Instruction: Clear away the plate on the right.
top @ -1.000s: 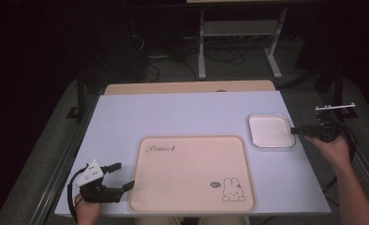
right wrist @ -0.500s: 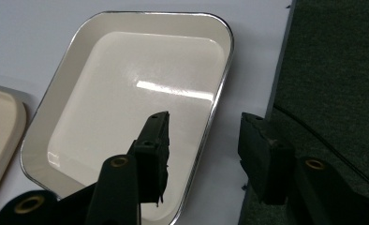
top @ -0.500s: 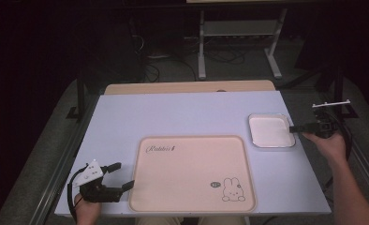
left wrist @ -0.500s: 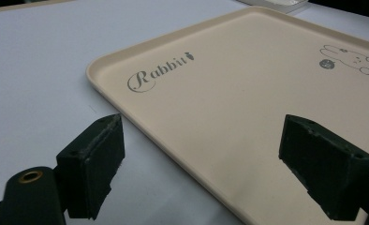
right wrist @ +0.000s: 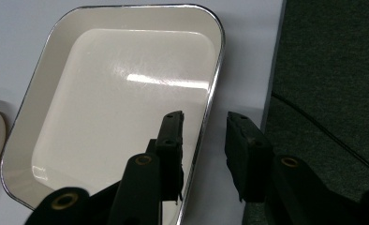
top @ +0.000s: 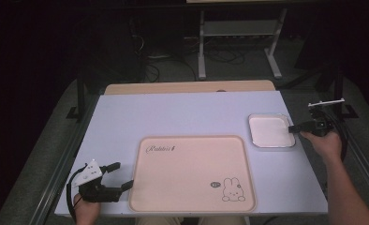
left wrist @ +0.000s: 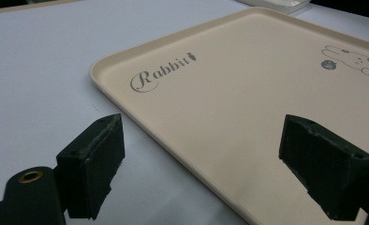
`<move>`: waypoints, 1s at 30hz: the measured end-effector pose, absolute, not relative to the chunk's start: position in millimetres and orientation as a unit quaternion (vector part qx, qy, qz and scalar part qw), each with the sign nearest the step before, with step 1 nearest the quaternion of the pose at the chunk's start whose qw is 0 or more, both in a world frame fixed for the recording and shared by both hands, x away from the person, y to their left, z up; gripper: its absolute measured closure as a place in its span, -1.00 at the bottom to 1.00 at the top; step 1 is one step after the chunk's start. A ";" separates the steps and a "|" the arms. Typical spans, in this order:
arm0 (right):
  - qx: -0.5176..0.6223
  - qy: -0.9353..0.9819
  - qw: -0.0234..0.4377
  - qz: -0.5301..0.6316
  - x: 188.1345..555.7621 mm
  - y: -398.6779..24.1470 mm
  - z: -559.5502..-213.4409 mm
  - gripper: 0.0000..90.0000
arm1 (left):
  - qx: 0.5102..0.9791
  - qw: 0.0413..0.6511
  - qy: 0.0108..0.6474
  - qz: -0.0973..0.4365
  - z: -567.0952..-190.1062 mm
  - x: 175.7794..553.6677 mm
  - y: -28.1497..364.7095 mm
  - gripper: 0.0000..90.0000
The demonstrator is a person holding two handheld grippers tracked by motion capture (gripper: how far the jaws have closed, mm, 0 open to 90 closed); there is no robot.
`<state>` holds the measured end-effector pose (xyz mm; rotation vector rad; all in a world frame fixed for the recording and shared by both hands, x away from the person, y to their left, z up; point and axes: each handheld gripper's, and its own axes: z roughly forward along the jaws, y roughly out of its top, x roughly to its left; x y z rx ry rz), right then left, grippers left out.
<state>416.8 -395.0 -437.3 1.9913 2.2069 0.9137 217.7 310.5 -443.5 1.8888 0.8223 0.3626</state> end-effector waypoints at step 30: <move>0.671 0.699 0.013 0.247 424.1 -380.3 -439.4 0.87 | 0.781 0.504 0.336 0.150 -442.7 217.6 310.2 -0.69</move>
